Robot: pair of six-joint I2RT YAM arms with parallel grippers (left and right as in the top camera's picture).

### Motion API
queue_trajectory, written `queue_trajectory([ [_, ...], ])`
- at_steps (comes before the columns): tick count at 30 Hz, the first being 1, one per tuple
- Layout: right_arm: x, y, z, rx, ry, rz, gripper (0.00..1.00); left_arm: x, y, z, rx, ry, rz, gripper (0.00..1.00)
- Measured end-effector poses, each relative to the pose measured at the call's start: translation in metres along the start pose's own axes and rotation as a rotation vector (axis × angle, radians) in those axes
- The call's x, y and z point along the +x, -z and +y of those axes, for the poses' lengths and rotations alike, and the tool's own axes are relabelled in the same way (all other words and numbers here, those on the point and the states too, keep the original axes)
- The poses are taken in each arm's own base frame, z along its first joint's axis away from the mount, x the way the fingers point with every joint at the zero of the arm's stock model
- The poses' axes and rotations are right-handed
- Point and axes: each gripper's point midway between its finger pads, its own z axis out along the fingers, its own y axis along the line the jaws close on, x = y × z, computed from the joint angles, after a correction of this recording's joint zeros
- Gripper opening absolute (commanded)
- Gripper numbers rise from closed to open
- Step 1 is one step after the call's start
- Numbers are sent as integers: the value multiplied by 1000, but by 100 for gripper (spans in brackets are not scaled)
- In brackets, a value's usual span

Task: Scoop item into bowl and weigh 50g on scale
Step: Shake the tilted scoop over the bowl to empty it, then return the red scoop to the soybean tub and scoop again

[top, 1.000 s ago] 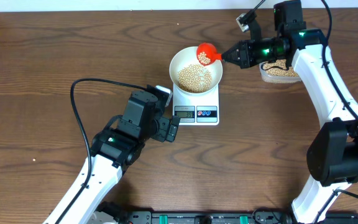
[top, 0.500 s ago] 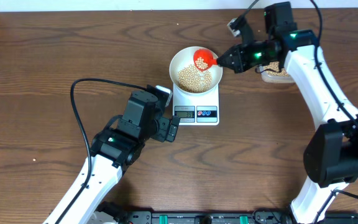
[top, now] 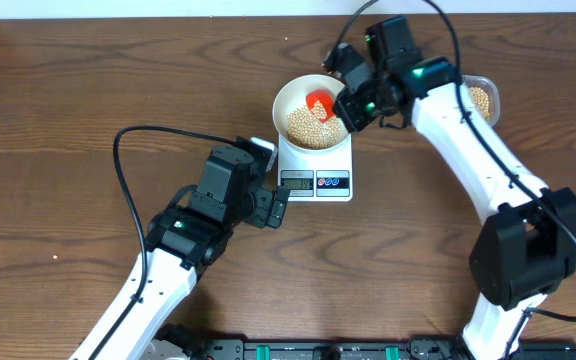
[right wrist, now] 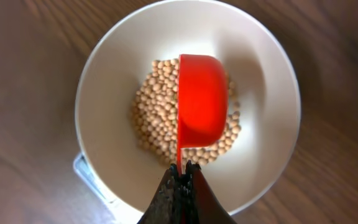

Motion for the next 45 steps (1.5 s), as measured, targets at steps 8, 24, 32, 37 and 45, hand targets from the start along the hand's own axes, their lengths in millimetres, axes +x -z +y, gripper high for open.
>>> queue_trajectory([
  [8,-1,-9,9,148,144,50,1,0,0,0,0,0,0,95],
  [24,-30,19,6,304,252,-35,1,0,0,0,0,0,0,95],
  [32,-49,63,17,259,245,-157,1,0,0,0,0,0,0,95],
  [37,-48,83,-3,144,135,-222,1,0,0,0,0,0,0,95],
  [45,-12,130,-85,89,-174,-268,1,0,0,0,0,0,0,96],
])
